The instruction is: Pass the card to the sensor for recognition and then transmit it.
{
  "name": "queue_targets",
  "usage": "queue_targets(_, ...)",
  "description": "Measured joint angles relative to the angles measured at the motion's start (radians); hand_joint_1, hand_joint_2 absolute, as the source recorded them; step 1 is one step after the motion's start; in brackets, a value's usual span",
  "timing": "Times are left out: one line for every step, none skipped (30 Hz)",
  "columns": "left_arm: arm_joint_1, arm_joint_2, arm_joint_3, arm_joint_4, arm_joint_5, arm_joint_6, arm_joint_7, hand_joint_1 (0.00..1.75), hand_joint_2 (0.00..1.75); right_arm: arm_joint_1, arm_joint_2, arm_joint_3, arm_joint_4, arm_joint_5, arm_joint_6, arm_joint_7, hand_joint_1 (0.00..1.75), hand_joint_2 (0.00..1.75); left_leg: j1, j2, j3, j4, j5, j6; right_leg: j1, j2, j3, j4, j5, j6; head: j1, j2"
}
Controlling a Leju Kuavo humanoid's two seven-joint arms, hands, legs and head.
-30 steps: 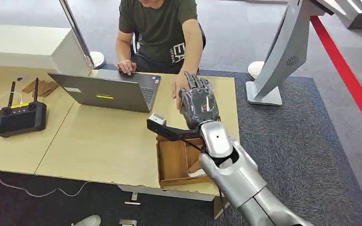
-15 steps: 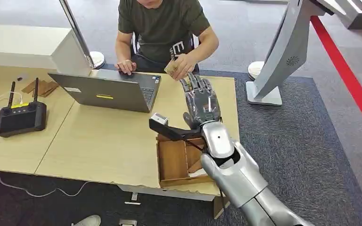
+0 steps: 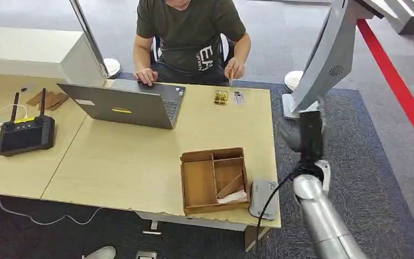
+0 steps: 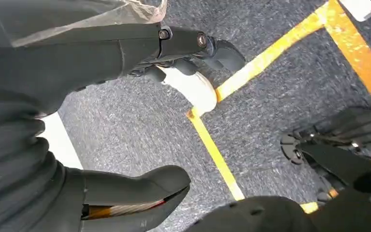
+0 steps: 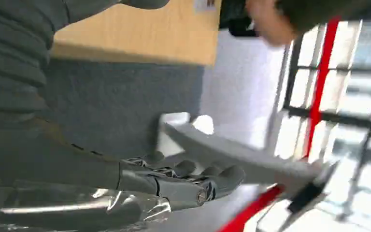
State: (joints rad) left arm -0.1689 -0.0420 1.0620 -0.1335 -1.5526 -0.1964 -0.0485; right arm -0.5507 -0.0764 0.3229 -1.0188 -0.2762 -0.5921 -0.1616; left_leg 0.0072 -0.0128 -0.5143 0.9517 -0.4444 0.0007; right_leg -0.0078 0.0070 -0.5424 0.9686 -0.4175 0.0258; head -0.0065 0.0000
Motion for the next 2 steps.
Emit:
queue_targets(0.006,0.002,0.0,0.0,0.001,0.003,-0.006,0.0,1.75,0.024,-0.032,-0.055,0.026,-0.155,-0.003,-0.046,0.0,1.75,0.0,0.0,0.0,0.0,-0.001,0.001,0.0,0.0,0.0,-0.001,0.0,0.001,0.001,0.0)
queue_targets(0.011,0.003,0.0,0.0,0.002,0.01,-0.011,0.0,1.75,0.049,-0.063,-0.113,0.059,-0.274,0.001,-0.073,0.0,1.75,0.0,0.0,0.0,0.0,-0.001,0.002,-0.001,0.001,-0.001,-0.001,0.001,0.002,0.0,0.0)
